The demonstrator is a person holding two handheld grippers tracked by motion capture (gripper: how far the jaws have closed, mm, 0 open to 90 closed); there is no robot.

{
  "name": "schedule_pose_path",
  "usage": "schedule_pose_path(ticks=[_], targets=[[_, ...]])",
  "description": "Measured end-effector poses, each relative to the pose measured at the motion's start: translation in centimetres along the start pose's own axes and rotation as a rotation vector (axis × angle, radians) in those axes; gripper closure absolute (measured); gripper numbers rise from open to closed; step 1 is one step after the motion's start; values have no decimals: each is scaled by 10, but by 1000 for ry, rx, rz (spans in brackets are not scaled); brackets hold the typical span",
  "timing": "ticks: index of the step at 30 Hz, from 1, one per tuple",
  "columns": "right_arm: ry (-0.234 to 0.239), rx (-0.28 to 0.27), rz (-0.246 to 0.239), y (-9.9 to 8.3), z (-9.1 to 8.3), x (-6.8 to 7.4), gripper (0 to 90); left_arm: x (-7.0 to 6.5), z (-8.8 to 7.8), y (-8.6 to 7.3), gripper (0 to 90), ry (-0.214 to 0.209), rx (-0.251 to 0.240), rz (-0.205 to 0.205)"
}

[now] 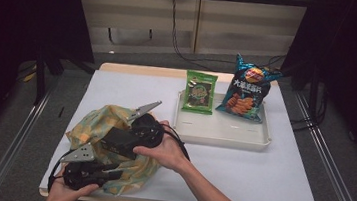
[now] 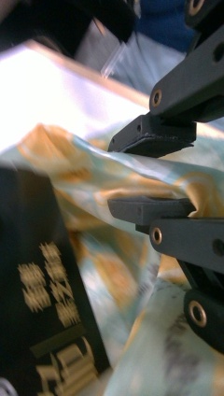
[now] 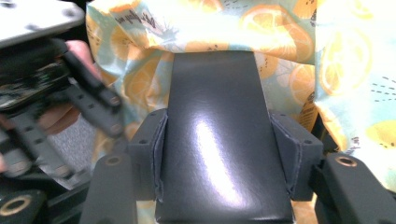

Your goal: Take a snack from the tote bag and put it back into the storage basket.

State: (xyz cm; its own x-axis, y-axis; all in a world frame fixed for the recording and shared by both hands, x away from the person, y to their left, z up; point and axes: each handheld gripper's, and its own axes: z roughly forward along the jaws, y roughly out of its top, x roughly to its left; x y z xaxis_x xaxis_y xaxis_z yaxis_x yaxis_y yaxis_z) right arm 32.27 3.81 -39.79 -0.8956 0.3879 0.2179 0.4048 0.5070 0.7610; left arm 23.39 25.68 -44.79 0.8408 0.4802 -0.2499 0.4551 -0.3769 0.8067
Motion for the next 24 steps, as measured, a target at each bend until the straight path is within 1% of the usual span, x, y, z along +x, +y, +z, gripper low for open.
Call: schedule_pose_path(ticks=[1,2,3,5,6,7,8,9,10,11,13,14,16,17,18,19,20,21,23,24], targets=[[2,-5,1,0,0,-1,432,-3,0,2,688,-3,-16,17],[0,-5,0,1,0,-2,432,-3,0,2,683,-3,-16,17],[-1,-1,3,3,0,-2,432,-8,1,7,657,-19,-47,49],[-3,-4,0,4,2,-2,432,-11,3,11,614,-19,-74,69],[-6,-3,-3,4,3,-2,432,-13,6,14,602,-31,-88,80],[-8,2,-5,5,5,-2,432,-15,8,16,598,-42,-92,81],[-6,2,-7,5,6,-2,432,-16,11,18,596,-50,-89,93],[-4,7,-5,5,7,-2,432,-18,14,19,597,-51,-78,99],[-4,5,-6,5,8,-2,432,-19,17,19,612,-49,-58,94],[-2,5,-5,5,8,-2,432,-19,21,18,647,-51,-34,88],[-6,7,-3,6,7,-1,432,-18,26,15,710,-10,14,86],[-8,6,-5,6,6,-1,432,-16,26,14,758,-9,25,93],[-7,4,-7,6,4,-1,432,-12,26,15,881,-13,10,72],[-4,1,-1,6,2,-1,432,-12,26,15,899,-13,10,72],[-4,-4,1,6,1,-2,432,-10,26,14,900,-9,37,64],[-2,-6,2,6,-1,-2,432,-9,27,13,900,-3,49,57],[-2,-6,2,6,-1,-2,432,-9,27,13,900,-3,49,57],[-8,-7,-3,6,-3,-2,432,-5,30,11,900,8,78,47],[-13,-8,2,7,-6,0,432,-3,31,10,900,32,106,31],[-13,-7,-4,7,-8,0,432,-2,31,10,900,37,112,19]])
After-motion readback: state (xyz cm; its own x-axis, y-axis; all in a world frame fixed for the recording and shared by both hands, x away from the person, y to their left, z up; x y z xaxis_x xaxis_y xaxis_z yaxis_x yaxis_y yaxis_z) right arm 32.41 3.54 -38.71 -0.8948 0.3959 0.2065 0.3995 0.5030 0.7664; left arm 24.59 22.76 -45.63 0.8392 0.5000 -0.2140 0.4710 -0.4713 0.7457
